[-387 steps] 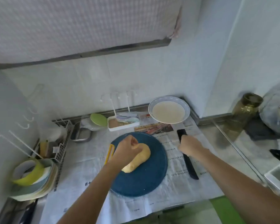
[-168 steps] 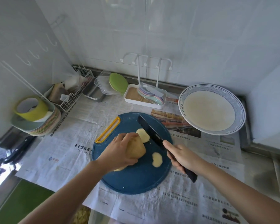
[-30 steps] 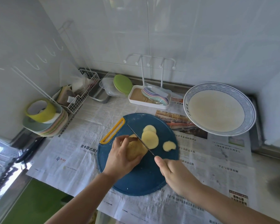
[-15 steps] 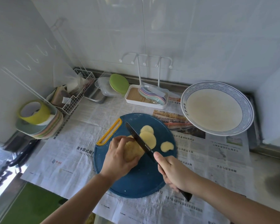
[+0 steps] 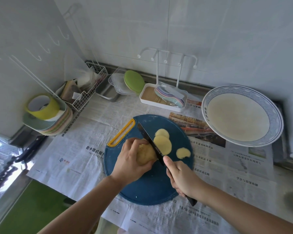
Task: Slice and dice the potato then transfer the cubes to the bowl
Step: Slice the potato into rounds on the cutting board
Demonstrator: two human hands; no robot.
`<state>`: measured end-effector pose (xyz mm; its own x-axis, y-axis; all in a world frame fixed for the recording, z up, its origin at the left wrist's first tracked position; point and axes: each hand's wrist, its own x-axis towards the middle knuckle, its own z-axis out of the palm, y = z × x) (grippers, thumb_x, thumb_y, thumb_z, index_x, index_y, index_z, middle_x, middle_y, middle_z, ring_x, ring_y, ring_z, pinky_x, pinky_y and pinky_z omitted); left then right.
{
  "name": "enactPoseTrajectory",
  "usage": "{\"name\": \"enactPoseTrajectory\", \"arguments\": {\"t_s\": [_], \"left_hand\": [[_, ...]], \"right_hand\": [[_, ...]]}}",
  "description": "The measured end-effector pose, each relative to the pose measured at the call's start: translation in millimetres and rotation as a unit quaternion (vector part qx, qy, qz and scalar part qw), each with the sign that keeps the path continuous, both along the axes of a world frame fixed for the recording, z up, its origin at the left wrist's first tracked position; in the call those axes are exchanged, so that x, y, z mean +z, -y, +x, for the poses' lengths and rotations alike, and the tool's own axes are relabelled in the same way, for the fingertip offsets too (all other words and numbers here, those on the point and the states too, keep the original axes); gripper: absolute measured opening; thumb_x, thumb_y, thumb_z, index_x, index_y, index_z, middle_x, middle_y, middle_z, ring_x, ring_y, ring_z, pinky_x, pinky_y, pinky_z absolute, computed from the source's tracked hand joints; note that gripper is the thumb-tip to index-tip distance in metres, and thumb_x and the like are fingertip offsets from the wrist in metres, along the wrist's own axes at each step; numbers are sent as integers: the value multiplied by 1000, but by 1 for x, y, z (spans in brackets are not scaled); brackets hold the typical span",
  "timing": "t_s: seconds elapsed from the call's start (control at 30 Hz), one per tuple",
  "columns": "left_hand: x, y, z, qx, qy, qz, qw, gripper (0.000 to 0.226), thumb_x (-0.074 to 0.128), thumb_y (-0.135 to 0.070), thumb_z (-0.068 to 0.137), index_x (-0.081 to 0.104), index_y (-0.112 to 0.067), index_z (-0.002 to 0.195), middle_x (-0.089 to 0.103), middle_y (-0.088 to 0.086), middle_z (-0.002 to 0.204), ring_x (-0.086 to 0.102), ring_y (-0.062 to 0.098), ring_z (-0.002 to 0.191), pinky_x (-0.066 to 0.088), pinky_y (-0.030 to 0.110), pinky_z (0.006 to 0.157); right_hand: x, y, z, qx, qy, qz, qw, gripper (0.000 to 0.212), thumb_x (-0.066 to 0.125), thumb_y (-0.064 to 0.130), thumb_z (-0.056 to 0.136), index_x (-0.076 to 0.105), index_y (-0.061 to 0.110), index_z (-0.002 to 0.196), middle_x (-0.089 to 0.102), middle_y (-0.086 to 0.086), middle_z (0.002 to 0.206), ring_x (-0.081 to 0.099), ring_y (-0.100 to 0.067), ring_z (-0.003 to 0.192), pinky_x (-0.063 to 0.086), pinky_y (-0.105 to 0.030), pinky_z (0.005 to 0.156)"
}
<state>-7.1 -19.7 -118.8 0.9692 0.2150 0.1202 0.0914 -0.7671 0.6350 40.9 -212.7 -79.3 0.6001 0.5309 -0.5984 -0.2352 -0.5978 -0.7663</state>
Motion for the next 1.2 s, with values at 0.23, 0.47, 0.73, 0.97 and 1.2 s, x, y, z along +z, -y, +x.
{"name": "enactPoseTrajectory", "arguments": {"t_s": [0.23, 0.47, 0.73, 0.97, 1.2], "left_hand": [[1, -1, 2, -4, -20, 5, 1000, 62, 62, -61, 65, 40, -43, 120, 41, -11, 123, 42, 6, 108, 38, 21, 86], [4, -1, 4, 2, -41, 3, 999, 65, 59, -61, 63, 46, -38, 122, 38, -14, 122, 43, 7, 109, 36, 21, 86], [7, -2, 5, 3, -38, -9, 999, 67, 61, -62, 62, 50, -32, 122, 43, -9, 121, 46, 10, 109, 38, 23, 88], [9, -2, 3, -12, -35, -4, 999, 67, 62, -60, 64, 49, -31, 123, 41, -12, 121, 47, 9, 107, 39, 20, 86], [14, -4, 4, -8, -55, -31, 998, 62, 68, -60, 61, 45, -44, 117, 41, -16, 121, 44, 5, 109, 36, 18, 88]], "right_hand": [[-5, -3, 3, -3, -9, 5, 1000, 59, 23, 64, 95, 34, 13, 68, 29, 9, 37, 24, -13, 34, 27, -27, 41], [-11, -7, 4, -18, -17, 19, 1000, 57, 24, 62, 96, 32, 15, 64, 28, 10, 35, 23, -12, 33, 25, -24, 39], [-21, -10, 0, -36, -25, 38, 998, 57, 27, 63, 95, 29, 17, 62, 23, 9, 39, 19, -12, 35, 19, -28, 42], [-14, -11, 5, -15, -38, 29, 999, 58, 24, 64, 96, 29, 17, 61, 25, 8, 37, 22, -14, 35, 28, -25, 40], [-25, -9, -7, -36, -11, 48, 998, 54, 26, 56, 99, 26, 18, 61, 20, 10, 40, 16, -10, 35, 16, -25, 41]]}}
